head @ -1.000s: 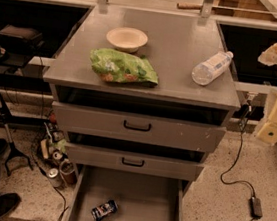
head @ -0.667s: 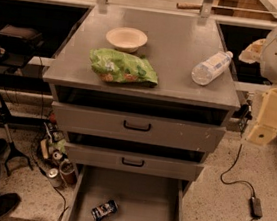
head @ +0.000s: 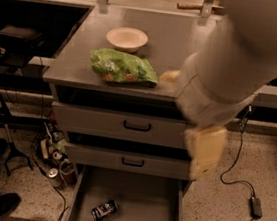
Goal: Pick pepsi can from bottom drawer and place on counter
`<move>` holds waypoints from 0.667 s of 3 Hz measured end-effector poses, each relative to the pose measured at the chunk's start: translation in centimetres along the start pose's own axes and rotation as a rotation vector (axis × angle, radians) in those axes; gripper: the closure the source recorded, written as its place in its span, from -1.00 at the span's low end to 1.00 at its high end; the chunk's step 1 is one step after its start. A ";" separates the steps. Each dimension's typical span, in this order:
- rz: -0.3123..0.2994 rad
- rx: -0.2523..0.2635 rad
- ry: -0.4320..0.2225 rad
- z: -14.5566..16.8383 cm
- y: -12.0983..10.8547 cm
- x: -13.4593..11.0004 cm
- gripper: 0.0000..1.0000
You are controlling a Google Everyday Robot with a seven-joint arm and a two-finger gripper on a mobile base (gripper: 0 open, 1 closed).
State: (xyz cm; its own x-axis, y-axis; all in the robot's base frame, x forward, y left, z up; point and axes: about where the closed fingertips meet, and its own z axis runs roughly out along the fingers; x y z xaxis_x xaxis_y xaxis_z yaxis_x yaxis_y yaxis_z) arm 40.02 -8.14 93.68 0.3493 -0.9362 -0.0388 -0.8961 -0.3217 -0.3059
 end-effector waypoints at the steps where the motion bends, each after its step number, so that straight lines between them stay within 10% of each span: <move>1: -0.247 -0.042 -0.013 6.5 1.2 -6.6 -1.00; 2: -0.408 -0.111 -0.047 13.5 1.7 -12.0 -1.00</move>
Offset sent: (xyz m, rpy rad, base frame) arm -0.0223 0.1940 -0.2170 -0.1466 0.1503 0.6024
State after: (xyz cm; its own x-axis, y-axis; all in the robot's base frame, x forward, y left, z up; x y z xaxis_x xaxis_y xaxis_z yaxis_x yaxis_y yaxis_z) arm 37.99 4.44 80.76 0.6916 -0.7220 0.0199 -0.7047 -0.6805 -0.2007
